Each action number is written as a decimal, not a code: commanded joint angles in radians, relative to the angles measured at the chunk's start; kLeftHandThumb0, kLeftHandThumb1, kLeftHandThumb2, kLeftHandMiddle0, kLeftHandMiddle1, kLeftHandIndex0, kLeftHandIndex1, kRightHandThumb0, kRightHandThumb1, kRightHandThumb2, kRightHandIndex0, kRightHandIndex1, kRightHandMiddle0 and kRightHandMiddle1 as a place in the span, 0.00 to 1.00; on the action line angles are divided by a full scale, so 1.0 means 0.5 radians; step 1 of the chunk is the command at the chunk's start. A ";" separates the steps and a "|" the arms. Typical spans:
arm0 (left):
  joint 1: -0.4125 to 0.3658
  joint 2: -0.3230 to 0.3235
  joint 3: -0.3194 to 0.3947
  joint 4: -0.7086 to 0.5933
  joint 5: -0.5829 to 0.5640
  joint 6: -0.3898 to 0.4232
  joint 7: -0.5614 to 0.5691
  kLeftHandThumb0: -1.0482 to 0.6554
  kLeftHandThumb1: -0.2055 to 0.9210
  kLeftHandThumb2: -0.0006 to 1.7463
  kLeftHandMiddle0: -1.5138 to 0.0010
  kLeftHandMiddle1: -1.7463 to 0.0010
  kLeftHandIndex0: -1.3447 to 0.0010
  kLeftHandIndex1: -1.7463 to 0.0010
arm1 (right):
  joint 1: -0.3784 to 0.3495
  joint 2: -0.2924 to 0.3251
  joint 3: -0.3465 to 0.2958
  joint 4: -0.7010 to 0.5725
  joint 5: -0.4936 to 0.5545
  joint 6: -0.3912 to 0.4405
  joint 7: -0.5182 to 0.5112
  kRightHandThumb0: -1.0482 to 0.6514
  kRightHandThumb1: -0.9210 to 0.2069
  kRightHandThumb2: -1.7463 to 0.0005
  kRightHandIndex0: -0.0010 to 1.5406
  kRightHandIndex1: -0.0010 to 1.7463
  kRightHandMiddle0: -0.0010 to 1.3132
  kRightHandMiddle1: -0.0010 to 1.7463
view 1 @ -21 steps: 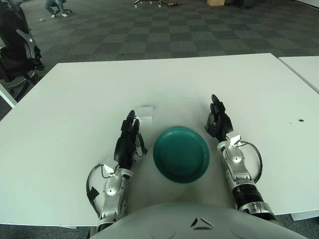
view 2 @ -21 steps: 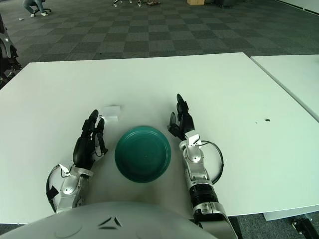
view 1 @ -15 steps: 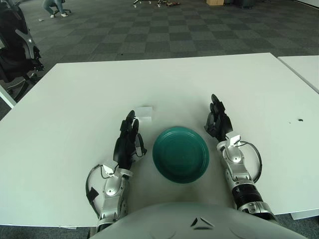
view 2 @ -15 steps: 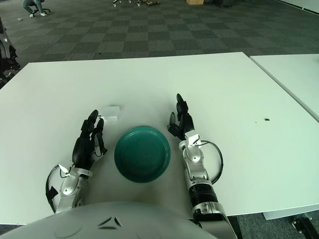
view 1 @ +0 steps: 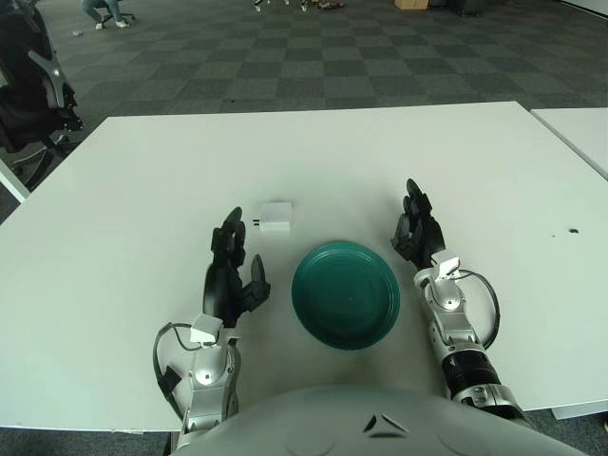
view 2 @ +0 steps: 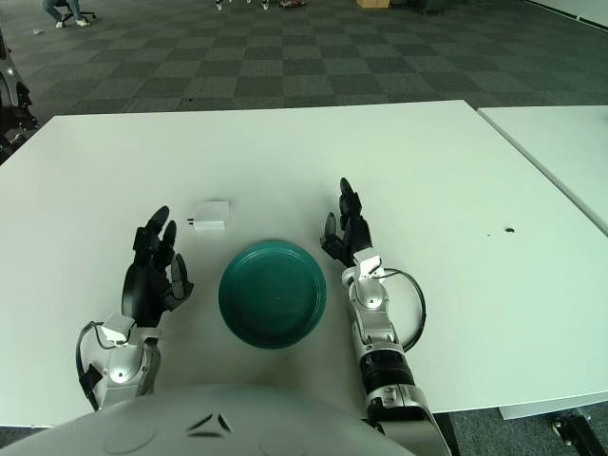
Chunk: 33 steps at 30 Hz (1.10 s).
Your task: Put the charger into the plate.
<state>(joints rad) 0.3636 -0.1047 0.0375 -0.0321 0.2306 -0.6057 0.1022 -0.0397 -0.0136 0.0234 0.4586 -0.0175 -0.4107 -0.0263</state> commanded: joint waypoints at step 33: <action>-1.778 1.135 -0.532 1.141 1.550 0.629 0.089 0.00 1.00 0.22 1.00 1.00 1.00 1.00 | 0.167 0.113 0.043 0.543 -0.031 0.095 -0.047 0.12 0.00 0.46 0.01 0.00 0.00 0.08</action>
<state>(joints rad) -0.4038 0.4279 -0.1266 0.3592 0.9265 -0.3166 0.1386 -0.0928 0.0004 0.0270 0.5274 -0.0195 -0.4284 -0.0514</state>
